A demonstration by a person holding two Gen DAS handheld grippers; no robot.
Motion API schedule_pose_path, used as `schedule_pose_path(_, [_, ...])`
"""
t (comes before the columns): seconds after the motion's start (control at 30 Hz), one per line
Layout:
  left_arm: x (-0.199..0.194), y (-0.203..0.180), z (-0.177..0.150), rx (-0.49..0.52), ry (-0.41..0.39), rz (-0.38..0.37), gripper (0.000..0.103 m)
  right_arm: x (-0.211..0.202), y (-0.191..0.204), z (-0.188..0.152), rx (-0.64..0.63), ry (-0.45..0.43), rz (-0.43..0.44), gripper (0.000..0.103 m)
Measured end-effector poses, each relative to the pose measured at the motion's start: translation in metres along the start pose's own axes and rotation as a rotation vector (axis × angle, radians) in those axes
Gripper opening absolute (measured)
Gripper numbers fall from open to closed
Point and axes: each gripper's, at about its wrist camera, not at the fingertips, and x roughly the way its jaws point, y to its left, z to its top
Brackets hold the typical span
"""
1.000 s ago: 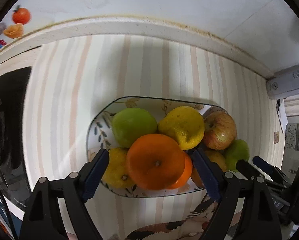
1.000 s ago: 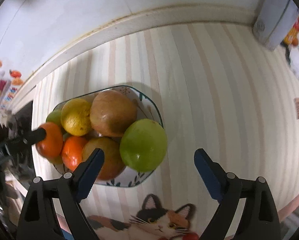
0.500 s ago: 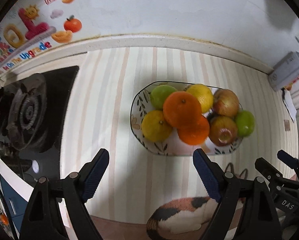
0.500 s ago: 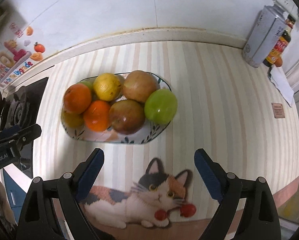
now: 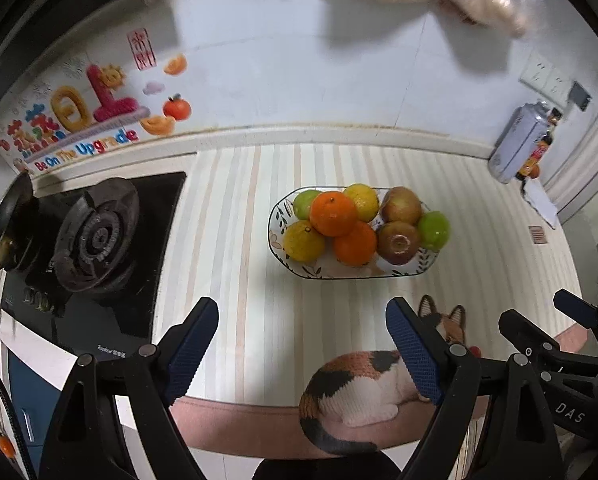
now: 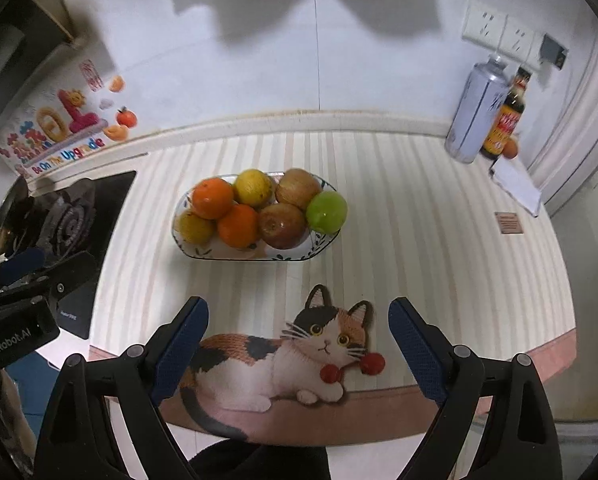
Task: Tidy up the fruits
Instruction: 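Lift both tools back and move toward the cat mat, then grasp the small red fruit on the cat mat with the right tool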
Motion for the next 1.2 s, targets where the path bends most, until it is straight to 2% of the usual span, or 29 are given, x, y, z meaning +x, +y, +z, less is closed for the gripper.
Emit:
schedule_pose_path(0.17, [-0.037,0.003,-0.015,0.013,-0.064,-0.016,0.086,-0.045,0.012,-0.021,0.007,-0.070,-0.012,0.094])
schedule_pose_path(0.4, [-0.076,0.010,-0.035,0.022,-0.130,-0.039,0.086,-0.086,0.020,-0.038,0.014,-0.126,0.005,0.094])
schedule_pose_path(0.67, [-0.087,0.007,-0.043,0.003,-0.142,-0.046,0.086,-0.099,0.016,-0.040,0.015,-0.155,0.049,0.094])
schedule_pose_path(0.8, [-0.077,0.001,-0.040,-0.016,-0.122,-0.047,0.086,-0.086,-0.002,-0.034,0.045,-0.136,0.099,0.094])
schedule_pose_path(0.9, [-0.060,-0.007,-0.034,-0.012,-0.090,-0.037,0.103,-0.065,-0.028,-0.030,0.094,-0.090,0.135,0.094])
schedule_pose_path(1.07, [-0.023,-0.030,-0.031,0.011,-0.034,0.013,0.103,-0.007,-0.080,-0.036,0.169,0.008,0.114,0.093])
schedule_pose_path(1.1, [-0.013,-0.036,-0.031,0.021,-0.018,0.027,0.103,0.008,-0.090,-0.040,0.180,0.034,0.117,0.092])
schedule_pose_path(1.17, [0.011,-0.050,-0.032,0.042,0.026,0.044,0.103,0.042,-0.106,-0.049,0.201,0.099,0.117,0.078])
schedule_pose_path(1.2, [0.027,-0.058,-0.034,0.052,0.059,0.054,0.103,0.057,-0.111,-0.053,0.206,0.128,0.123,0.075])
